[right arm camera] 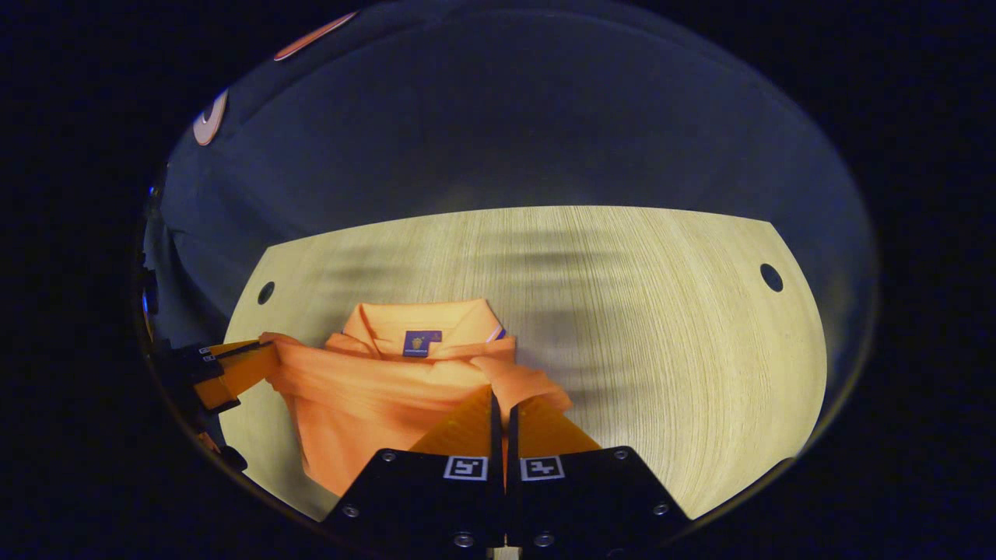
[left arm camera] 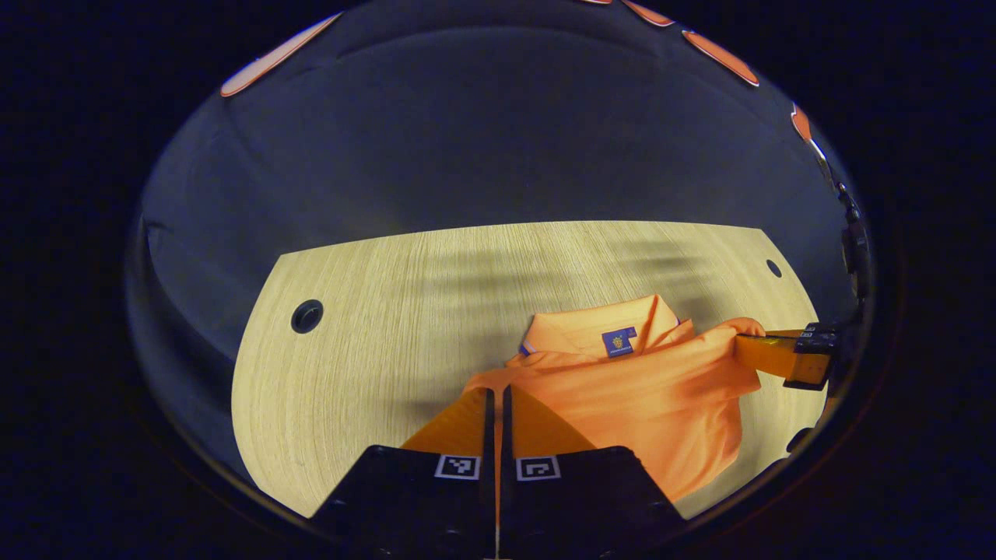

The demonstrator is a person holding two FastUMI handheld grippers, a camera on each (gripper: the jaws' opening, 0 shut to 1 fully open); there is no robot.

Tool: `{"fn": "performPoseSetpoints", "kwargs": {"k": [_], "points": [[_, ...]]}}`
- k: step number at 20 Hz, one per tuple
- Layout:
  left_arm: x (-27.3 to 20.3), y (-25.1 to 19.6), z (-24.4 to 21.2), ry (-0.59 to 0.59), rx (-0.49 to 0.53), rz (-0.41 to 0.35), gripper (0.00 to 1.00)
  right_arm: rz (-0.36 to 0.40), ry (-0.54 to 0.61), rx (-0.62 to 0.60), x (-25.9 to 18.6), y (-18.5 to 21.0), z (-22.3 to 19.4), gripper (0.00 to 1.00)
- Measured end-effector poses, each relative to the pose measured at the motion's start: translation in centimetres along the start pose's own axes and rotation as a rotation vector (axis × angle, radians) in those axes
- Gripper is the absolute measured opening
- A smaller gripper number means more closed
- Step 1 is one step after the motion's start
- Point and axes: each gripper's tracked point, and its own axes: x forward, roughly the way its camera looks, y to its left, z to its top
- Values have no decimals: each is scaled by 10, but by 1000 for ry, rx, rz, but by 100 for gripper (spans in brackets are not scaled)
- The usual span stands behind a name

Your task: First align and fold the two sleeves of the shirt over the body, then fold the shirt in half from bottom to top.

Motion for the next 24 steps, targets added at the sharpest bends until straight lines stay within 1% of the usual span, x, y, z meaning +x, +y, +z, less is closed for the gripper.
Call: {"fn": "performPoseSetpoints", "kwargs": {"k": [1, 2, 3, 4, 5, 7, 8, 9, 11, 13, 15, 19, 22, 24], "points": [[1, 3, 3, -9, -4, 3, 6, -11, -8, 0, 0, 0, 1, 3], [2, 2, 6, -20, -17, 4, 11, -25, -11, -6, -2, -2, 2, 7], [2, 1, 8, -27, -30, -2, 17, -32, -5, -8, 1, -5, -2, 21], [0, -1, 7, -28, -37, -12, 19, -39, 0, -15, 2, -5, -5, 26], [0, -2, 7, -33, -42, -20, 39, -47, -1, -27, 0, -6, -4, 45], [-3, 4, 13, -62, -57, -8, 79, -85, -22, -50, -5, -14, 0, 82], [-10, 5, 17, -81, -57, -2, 99, -93, -40, -57, -10, -14, 4, 96], [-17, 7, 22, -102, -53, 7, 98, -92, -57, -55, -16, -13, 8, 100], [-33, 10, 35, -153, -46, 25, 99, -72, -98, -38, -33, -5, 16, 100], [-60, 10, 52, -221, -46, 30, 98, -49, -148, -33, -56, 4, 26, 99], [-95, 9, 67, -286, -35, 35, 98, -30, -224, -54, -89, 11, 40, 99], [-172, -8, 89, -412, -29, 17, 98, 4, -390, -107, -161, 24, 60, 99], [-233, -20, 97, -510, -53, 3, 98, 14, -484, -119, -210, 24, 62, 99], [-269, -21, 96, -580, -64, 21, 98, 26, -548, -109, -241, 23, 64, 99]]}}
